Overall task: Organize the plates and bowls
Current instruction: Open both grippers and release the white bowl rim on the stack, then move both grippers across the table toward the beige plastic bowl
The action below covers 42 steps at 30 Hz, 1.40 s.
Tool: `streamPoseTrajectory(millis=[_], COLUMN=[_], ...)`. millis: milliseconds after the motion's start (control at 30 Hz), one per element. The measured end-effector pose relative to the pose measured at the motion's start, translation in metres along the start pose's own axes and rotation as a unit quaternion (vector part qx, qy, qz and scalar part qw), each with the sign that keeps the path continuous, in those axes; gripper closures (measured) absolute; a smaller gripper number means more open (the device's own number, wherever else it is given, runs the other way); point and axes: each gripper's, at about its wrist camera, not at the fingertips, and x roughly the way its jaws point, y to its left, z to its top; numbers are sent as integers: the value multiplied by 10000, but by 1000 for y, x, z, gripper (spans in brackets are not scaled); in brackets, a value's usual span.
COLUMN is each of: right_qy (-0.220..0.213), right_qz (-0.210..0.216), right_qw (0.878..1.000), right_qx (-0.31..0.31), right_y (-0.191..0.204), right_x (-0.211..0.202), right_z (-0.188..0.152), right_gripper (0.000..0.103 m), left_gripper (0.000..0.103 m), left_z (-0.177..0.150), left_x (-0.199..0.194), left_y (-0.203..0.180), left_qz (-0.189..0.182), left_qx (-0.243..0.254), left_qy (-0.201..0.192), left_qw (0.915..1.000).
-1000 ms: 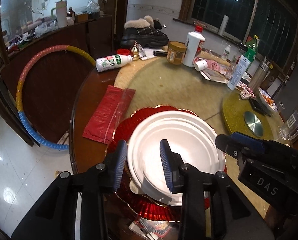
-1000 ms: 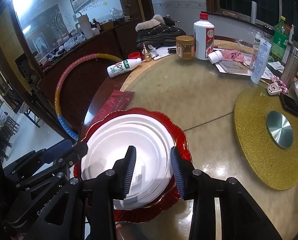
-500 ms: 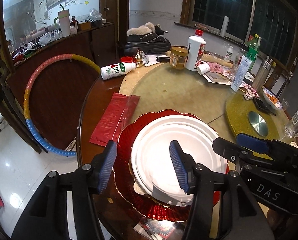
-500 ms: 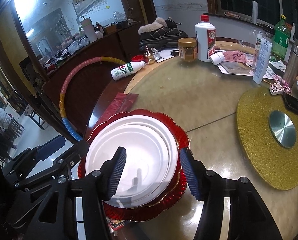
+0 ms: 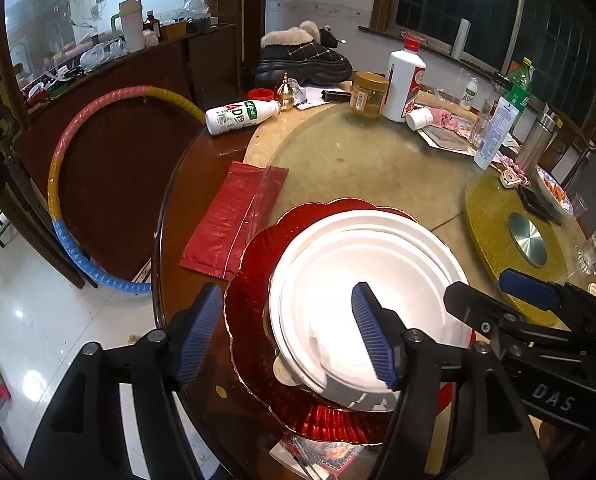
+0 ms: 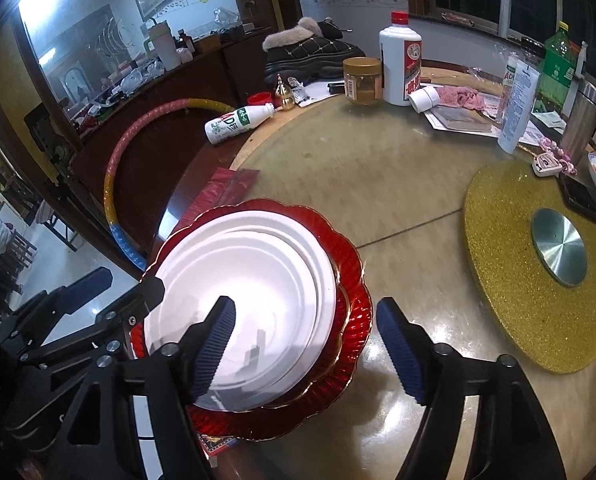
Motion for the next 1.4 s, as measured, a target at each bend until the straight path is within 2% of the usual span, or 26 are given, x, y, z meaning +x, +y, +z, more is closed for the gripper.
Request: streamPoseTrajectory(millis=[100,233,400,633,833,1133,1400], right_qy=[-58,-238,-214,-311,-500,-841,-1221], right_qz=[147,282,353,436,352,-138,-744], right_qw=[9998,9989,9978,9965,9939,9841,9649], right_qx=[116,291,511,644,914,1559,2204], right_y=[-6,-16,-33,-51,-80,-153,-219], right_x=[-7,-18,-21,-33,-55,-100,-149], right_z=[-1,-4,-10,-19,-35,-80,-122], right_gripper=[24,14,3,1,0,0,0], left_gripper=[30,25,25,25,25,25,25], left_z=[1,2,1,1,-3,-18,-37], left_x=[-10,-21,-20,-29,-34,-38,-22], left_y=[-2,-10,-21,-43,-79,-166,-238], left_qz=[-16,24,46,-28,-278,-846,-1537], left_qx=[-44,14,163,389,735,1607,2182], left_qy=[-161,-390,-345,-420,-461,-382,272], left_qw=[9999,9992,9993,9984,9958,9826,9634])
